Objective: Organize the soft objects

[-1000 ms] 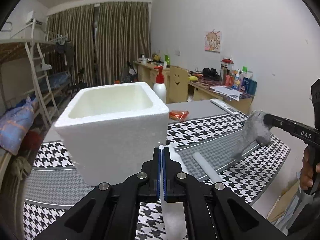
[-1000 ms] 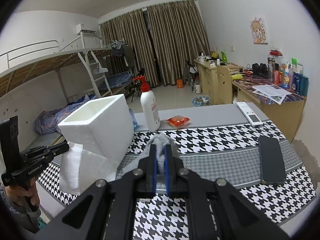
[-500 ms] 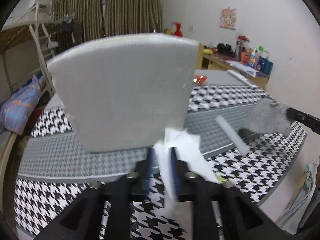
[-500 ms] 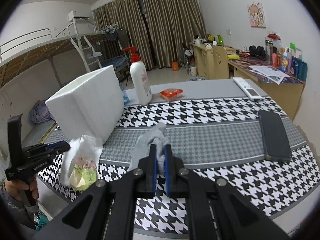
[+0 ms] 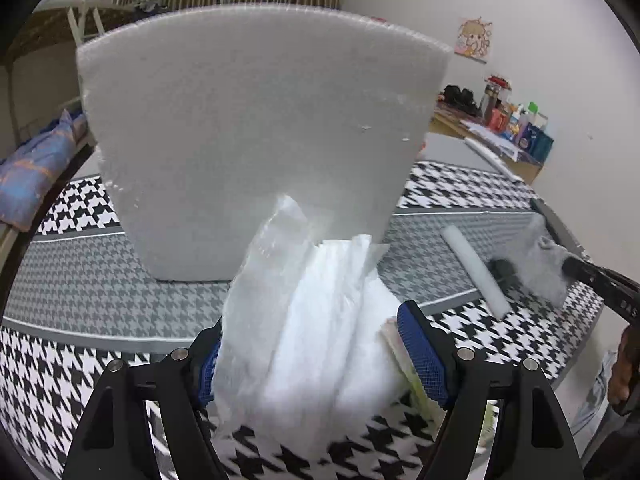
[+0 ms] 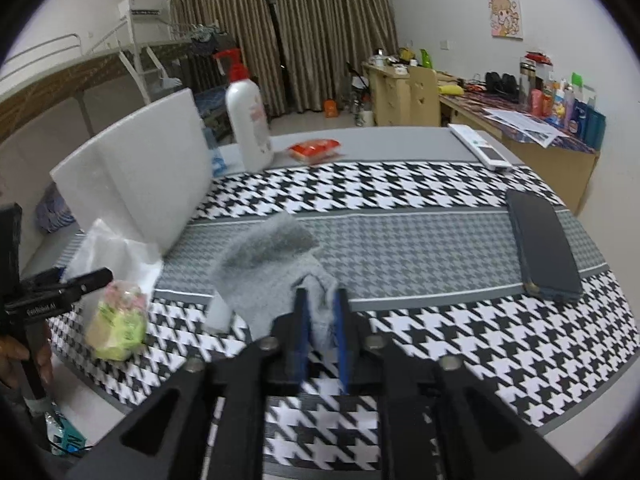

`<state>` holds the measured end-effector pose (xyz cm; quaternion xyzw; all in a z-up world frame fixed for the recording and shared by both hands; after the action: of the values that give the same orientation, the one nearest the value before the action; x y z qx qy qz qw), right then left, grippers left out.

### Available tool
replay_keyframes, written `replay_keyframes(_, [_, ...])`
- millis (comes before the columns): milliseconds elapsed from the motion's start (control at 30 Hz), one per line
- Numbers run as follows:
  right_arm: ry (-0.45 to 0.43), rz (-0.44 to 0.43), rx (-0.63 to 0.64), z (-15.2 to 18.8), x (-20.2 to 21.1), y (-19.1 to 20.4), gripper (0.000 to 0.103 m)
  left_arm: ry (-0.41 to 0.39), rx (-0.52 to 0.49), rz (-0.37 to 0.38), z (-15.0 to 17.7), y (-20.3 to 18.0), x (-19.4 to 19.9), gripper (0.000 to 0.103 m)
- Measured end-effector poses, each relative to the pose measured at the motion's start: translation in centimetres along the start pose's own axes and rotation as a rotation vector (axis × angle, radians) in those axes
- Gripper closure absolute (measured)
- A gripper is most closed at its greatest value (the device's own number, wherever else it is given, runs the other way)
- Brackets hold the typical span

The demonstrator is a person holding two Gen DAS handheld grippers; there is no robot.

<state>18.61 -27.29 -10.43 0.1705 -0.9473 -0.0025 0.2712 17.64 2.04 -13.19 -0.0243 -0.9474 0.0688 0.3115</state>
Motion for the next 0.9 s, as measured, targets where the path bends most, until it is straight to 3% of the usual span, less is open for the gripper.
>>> replay_keyframes(33, [-0.008,0.005,0.001,-0.1,0.1,0.0,0.054,0.011,0.001,0.002,0.0,0.0,-0.4,0.029])
replay_keyframes(100, [-0.032,0.012,0.013,-0.4,0.4,0.2,0.041,0.039,-0.007,0.014,0.1,-0.2,-1.3,0.048])
replay_keyframes(367, [0.023,-0.023,0.076,-0.2,-2.0,2.2,0.040,0.079,0.002,0.025,0.5,0.0,-2.5,0.087])
replay_keyframes(533, [0.086,0.010,0.078,0.4,-4.3,2.0,0.040,0.085,-0.007,0.033,0.2,-0.2,-3.0,0.097])
replay_keyframes(733, [0.132,0.033,0.087,1.2,-5.7,2.1,0.041,0.076,-0.002,0.055,-0.2,-0.4,-2.9,0.098])
replay_keyframes(767, [0.139,0.043,0.086,1.4,-6.0,2.0,0.045,0.071,-0.001,0.056,-0.2,-0.3,-2.8,0.098])
replay_keyframes(900, [0.133,0.070,0.041,1.1,-6.1,0.8,0.087,0.056,-0.004,0.076,-0.1,-0.1,-2.2,0.098])
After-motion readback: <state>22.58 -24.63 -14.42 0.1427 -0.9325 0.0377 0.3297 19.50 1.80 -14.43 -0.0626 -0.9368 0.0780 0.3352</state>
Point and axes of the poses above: each gripper's, at about its wrist camera, not at the fingertips, and x roughly against the way its jaws point, y to its left, z to its underside, the point moved 6 cm from there along -x, roughly the way its jaws point, and after that the axes turned 9 degrees about -y, right-handed, at the moved point
